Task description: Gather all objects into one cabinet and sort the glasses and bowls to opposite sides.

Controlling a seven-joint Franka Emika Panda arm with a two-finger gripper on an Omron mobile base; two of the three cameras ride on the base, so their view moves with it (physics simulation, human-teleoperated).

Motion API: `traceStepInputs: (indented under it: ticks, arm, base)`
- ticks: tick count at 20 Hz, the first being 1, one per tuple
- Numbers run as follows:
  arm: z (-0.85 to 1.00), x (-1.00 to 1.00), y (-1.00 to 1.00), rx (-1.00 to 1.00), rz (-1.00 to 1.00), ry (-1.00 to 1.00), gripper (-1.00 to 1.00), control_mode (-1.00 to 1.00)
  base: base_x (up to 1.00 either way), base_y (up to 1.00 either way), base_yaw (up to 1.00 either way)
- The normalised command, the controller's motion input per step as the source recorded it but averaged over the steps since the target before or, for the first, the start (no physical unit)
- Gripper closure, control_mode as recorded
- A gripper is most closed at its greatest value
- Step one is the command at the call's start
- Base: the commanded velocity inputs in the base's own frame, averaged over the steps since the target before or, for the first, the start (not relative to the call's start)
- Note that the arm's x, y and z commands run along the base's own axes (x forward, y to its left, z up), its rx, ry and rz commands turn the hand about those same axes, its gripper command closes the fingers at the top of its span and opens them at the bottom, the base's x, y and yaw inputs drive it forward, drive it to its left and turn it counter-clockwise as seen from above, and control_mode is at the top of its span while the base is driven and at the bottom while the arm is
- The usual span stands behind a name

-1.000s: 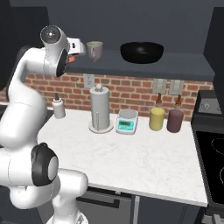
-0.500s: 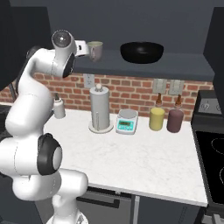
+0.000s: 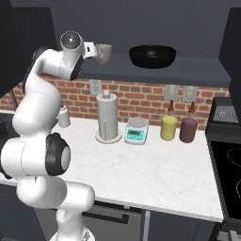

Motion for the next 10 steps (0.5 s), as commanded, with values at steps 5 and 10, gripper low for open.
traceStepInputs:
  ticks: [5,10]
  arm:
    - [0.00,0.07,0.13,-0.01,0.00,0.10,-1.00,-1.00]
    - [0.00,0.00,0.00,0.00,0.00,0.02,-1.00,-1.00]
  base:
    - [0.00,0.00,0.00]
    - [0.00,0.00,0.00]
